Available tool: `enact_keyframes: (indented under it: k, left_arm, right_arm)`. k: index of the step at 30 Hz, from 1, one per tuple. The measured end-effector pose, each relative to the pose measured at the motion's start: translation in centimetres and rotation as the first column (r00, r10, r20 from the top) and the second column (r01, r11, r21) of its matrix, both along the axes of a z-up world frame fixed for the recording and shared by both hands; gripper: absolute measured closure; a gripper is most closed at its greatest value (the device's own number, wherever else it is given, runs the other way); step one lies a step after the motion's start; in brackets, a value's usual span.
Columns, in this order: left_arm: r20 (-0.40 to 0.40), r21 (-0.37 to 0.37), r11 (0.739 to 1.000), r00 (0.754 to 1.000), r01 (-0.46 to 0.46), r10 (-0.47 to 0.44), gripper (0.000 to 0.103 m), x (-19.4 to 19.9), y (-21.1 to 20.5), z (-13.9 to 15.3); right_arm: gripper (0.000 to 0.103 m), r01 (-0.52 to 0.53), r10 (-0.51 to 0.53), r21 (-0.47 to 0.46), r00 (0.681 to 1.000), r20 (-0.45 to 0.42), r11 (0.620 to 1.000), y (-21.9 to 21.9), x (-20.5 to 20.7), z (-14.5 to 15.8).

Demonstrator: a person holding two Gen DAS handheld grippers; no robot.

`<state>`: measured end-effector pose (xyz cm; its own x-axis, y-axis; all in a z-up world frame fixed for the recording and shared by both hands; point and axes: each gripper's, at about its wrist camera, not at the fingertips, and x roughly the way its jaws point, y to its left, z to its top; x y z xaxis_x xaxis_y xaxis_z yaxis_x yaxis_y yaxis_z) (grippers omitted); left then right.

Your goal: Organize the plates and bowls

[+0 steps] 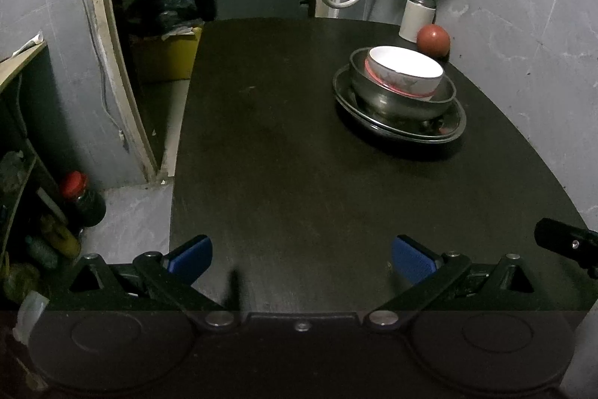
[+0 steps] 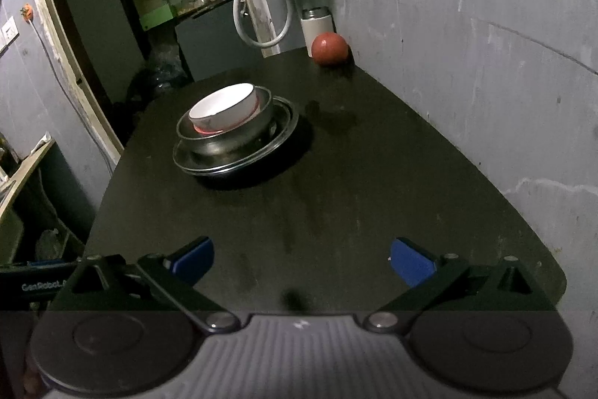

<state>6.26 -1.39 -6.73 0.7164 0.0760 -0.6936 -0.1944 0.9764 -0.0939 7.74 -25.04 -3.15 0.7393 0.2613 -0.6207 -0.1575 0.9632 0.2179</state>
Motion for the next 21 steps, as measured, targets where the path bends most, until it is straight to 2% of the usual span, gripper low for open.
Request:
enact_keyframes:
  k: [21]
  left_arm:
    - [-0.014,-0.002,1.0,1.0,0.005,-0.005,0.001,0.51,-0.26,-0.21]
  right_arm:
    - [0.0,0.002,-0.002,-0.001,1.0,-0.016,1.0,-0.28,0.12,-0.4]
